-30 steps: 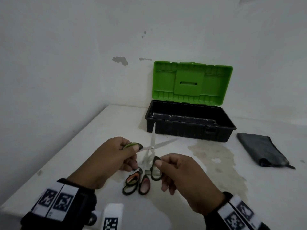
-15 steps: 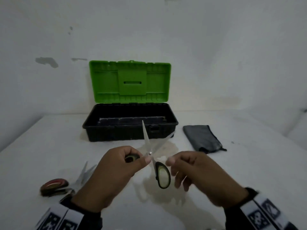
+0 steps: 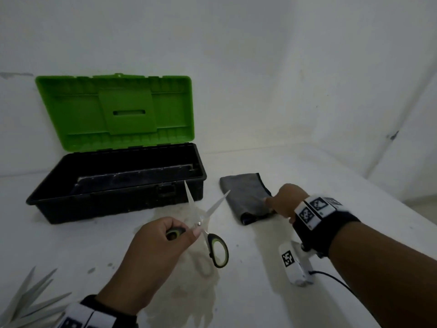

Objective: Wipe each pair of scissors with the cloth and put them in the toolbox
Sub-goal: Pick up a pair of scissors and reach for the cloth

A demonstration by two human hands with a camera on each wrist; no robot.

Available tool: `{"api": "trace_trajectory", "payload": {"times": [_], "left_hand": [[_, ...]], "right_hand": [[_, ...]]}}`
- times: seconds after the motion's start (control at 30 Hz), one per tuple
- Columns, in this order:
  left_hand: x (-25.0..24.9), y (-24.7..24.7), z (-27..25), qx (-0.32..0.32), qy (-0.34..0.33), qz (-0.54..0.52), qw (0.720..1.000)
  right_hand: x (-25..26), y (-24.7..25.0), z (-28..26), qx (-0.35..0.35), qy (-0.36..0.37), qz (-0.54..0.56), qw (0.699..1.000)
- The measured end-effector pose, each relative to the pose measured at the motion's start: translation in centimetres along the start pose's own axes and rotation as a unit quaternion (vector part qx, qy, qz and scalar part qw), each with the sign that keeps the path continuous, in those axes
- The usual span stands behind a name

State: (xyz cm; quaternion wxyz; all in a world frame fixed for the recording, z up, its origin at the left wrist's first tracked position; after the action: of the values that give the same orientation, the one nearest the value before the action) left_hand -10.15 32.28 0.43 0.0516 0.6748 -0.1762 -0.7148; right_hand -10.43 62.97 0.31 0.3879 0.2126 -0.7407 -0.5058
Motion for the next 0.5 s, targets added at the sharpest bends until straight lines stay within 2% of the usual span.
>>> {"api": "trace_trajectory", "payload": {"times": [0.1, 0.2, 0.3, 0.4, 0.5], "left_hand": [[0.2, -0.6, 0.3, 0.000, 0.007, 0.000, 1.000], [0.5, -0.4, 0.2, -0.008, 0.007, 0.011, 1.000], [0.8, 0.5, -0.1, -0.022, 0.011, 0.020, 1.000], [0.9, 1.7, -0.5, -0.034, 0.019, 0.011, 0.999], [0.5, 2.9, -1.1, -0.042, 0.020, -0.002, 0.999]], "right_hand": [[-0.4, -1.2, 1.4, 0.011, -0.014, 0.017, 1.000], [-0.4, -1.2, 1.5, -0.011, -0.003, -0.043, 0.999], [-0.6, -1.0, 1.4, -0.007, -0.006, 0.017, 1.000], [0.5, 0.2, 0.3, -0.080, 0.074, 0.117, 0.987], [2.3, 1.4, -3.2, -0.146, 0.170, 0.264, 0.938]]}}
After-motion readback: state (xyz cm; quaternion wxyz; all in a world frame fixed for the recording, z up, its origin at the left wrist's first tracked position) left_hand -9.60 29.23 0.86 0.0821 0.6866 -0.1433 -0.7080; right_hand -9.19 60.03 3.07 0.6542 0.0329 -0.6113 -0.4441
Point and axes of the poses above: each hand's wrist, its own z-axis towards the middle knuckle, its own y-axis out of the back of the hand, x = y × z, the point moved 6 cm from there along z, towards the middle knuckle, and after that the axes turned 4 degrees about -x, right-handed, at the moved point
